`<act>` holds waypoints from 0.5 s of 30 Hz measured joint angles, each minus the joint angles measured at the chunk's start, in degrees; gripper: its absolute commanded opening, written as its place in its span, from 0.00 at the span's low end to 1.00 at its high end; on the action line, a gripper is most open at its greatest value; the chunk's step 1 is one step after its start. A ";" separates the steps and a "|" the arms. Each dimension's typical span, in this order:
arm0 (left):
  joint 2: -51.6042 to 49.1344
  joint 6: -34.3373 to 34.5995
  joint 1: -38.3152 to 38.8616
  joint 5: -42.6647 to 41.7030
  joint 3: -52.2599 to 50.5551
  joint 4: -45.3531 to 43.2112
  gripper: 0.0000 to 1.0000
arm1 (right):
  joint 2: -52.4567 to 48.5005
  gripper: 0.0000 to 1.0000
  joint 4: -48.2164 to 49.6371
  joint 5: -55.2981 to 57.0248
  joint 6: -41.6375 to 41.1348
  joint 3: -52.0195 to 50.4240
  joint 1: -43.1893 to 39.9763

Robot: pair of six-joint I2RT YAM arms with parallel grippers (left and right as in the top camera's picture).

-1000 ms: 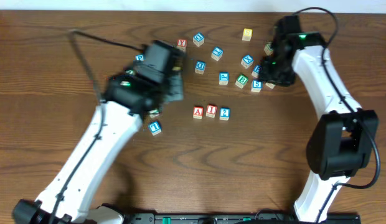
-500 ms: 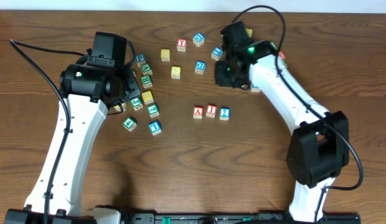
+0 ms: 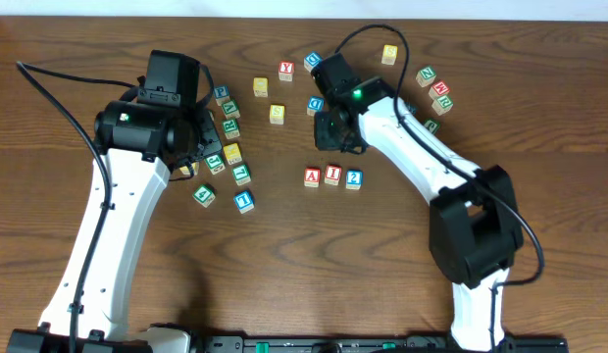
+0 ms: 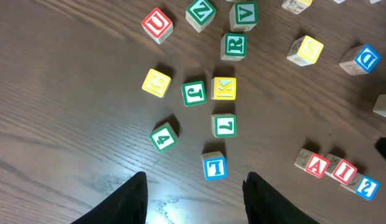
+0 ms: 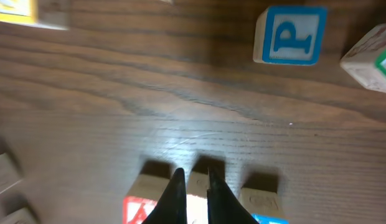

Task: Spell out AI2
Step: 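Lower the right gripper onto the red A block and close it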

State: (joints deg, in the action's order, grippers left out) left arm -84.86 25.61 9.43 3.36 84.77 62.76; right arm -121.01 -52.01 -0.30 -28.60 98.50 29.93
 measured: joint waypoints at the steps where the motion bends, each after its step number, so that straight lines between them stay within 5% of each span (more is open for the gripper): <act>1: 0.00 0.00 0.00 0.00 0.00 0.00 0.49 | -0.52 0.05 0.00 0.09 -0.11 0.00 0.00; 15: 0.00 0.00 -3.82 -0.02 0.00 -0.11 0.49 | -1.40 0.01 -1.20 -7.39 4.76 0.00 0.09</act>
State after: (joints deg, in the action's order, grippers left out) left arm -84.86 25.61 5.61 3.33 84.77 62.65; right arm -122.41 -53.21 -7.68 -23.83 98.50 30.02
